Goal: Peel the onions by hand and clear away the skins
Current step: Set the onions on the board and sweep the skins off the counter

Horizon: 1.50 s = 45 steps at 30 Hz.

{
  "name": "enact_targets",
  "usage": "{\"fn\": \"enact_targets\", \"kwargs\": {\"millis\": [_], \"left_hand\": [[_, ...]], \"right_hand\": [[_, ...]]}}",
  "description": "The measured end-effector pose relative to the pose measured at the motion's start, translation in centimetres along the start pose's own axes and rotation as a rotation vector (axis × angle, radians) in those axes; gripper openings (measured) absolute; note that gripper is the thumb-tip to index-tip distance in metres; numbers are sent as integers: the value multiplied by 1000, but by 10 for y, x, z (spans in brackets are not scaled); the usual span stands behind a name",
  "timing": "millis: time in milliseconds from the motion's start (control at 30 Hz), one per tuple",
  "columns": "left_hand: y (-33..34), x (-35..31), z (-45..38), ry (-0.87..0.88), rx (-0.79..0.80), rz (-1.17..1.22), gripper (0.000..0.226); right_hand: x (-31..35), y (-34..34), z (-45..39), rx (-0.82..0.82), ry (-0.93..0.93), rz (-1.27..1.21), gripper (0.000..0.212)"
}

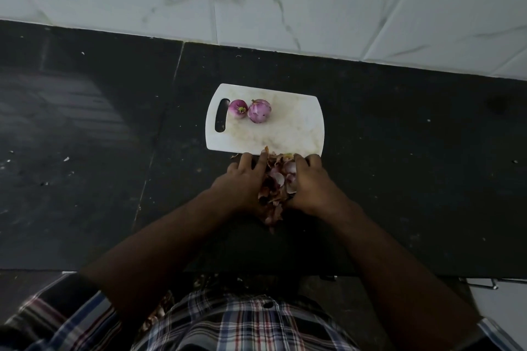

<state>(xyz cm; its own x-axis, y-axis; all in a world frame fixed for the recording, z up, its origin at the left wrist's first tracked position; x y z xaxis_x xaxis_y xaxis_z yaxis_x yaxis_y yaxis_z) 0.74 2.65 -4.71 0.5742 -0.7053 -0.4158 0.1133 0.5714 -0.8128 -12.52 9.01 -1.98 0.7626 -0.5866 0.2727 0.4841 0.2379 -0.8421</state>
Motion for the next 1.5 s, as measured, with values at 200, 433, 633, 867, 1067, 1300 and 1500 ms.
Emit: {"fn": "enact_targets", "kwargs": {"millis": [200,433,633,867,1067,1300,1500], "left_hand": [[-6,3,-7,-22,-44,1,132],[-11,1,-13,-24,-103,73,114],[-13,5,-10,-30,-162,72,110],[-12,-1,-9,45,-180,88,66],[-14,-1,-8,37,-213,115,18],[-11,5,9,46,-291,159,14],[-1,20,49,31,-337,171,13]], "right_hand": [[2,-2,-13,138,29,127,143],[18,-3,-20,150,-41,155,85],[14,-4,-16,213,-40,122,124],[27,9,-12,133,-106,127,109],[36,13,-9,86,-155,64,50],[56,17,3,33,-136,51,15],[82,33,36,23,-142,15,15]]}}
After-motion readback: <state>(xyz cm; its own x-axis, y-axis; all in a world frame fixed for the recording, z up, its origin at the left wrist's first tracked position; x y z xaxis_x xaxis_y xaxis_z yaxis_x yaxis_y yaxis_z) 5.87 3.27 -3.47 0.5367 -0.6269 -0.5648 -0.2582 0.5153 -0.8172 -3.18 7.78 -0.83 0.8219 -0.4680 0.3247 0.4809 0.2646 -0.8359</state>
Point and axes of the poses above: each hand's wrist, its own z-axis away from the middle knuckle, its own y-axis out of the palm, x = y × z, the point moved 7 cm from there along -z, towards the middle knuckle, and after that the axes turned 12 degrees about y, right-handed, at the moved point
